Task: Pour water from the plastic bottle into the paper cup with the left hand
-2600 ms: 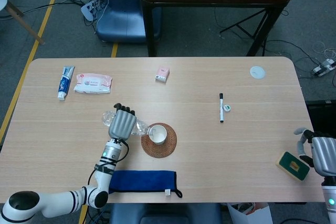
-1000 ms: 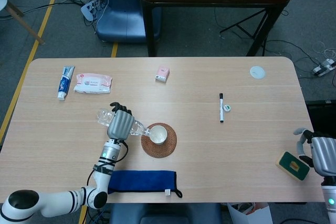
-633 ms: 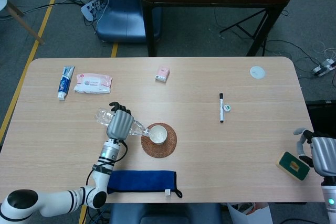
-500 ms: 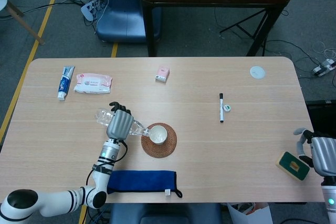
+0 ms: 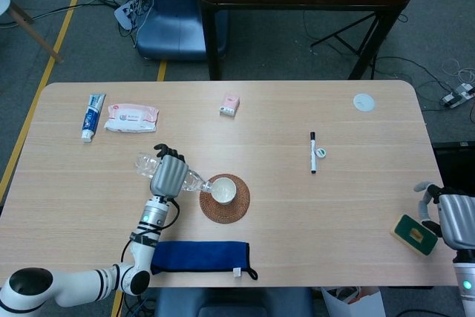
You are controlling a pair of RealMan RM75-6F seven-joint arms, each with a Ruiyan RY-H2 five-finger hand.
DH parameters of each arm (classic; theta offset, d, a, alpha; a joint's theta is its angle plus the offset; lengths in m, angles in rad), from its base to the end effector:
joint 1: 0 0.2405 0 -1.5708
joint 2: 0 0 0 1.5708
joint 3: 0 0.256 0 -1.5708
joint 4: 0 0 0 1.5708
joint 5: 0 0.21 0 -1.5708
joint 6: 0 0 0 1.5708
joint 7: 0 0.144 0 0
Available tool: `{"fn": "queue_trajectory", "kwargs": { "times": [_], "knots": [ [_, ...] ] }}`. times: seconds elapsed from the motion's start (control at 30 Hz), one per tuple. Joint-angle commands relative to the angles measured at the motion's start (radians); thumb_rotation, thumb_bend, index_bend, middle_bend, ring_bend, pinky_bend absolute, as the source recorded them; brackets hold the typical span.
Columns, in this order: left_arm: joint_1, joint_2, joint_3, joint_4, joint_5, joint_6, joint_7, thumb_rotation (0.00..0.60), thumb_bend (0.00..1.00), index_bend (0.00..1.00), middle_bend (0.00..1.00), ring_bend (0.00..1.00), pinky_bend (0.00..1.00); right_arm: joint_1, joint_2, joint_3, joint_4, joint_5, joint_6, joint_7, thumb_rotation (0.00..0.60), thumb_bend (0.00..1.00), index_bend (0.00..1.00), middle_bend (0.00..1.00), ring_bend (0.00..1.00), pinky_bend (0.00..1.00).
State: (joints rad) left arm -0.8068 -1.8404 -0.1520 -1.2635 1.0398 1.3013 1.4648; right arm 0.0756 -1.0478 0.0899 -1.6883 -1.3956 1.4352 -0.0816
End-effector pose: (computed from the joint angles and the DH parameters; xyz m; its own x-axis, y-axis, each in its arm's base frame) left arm -0.1206 0.3440 -0.0533 0.9645 -0.2180 0.1489 0.1162 -0.1560 -0.9809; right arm -0.3153 -0.1850 0.1791 0.4494 -0.0238 0.8930 -0.8885 0.0922 0.4496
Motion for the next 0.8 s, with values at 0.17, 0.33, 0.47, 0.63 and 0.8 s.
{"fn": "queue_trajectory", "kwargs": {
  "times": [0.17, 0.33, 0.47, 0.63, 0.8],
  "knots": [
    [0.004, -0.002, -0.011, -0.007, -0.012, -0.001, -0.027, 0.6, 0.07, 0.73, 0.72, 0.47, 0.35, -0.002, 0.003, 0.002, -0.002, 0.002, 0.003, 0.002, 0.6, 0.54, 0.42, 0.55, 0.5, 0.54],
    [0.01, -0.007, -0.027, -0.019, -0.042, -0.008, -0.048, 0.6, 0.07, 0.73, 0.72, 0.47, 0.35, -0.002, 0.005, 0.003, -0.004, 0.003, 0.005, 0.003, 0.6, 0.54, 0.42, 0.55, 0.5, 0.54],
    [0.009, -0.011, -0.049, -0.021, -0.055, -0.016, -0.096, 0.6, 0.07, 0.73, 0.72, 0.47, 0.35, -0.002, 0.005, 0.002, -0.004, 0.004, 0.003, 0.003, 0.6, 0.54, 0.42, 0.55, 0.5, 0.54],
    [0.025, -0.013, -0.104, -0.076, -0.158, -0.038, -0.151, 0.6, 0.07, 0.72, 0.72, 0.47, 0.35, -0.002, 0.005, 0.003, -0.004, 0.005, 0.003, 0.003, 0.6, 0.54, 0.42, 0.55, 0.5, 0.54],
    [0.034, 0.001, -0.128, -0.103, -0.185, -0.017, -0.201, 0.6, 0.07, 0.72, 0.72, 0.47, 0.35, -0.003, 0.006, 0.002, -0.005, 0.005, 0.004, 0.003, 0.6, 0.54, 0.42, 0.55, 0.5, 0.54]
  ]
}}
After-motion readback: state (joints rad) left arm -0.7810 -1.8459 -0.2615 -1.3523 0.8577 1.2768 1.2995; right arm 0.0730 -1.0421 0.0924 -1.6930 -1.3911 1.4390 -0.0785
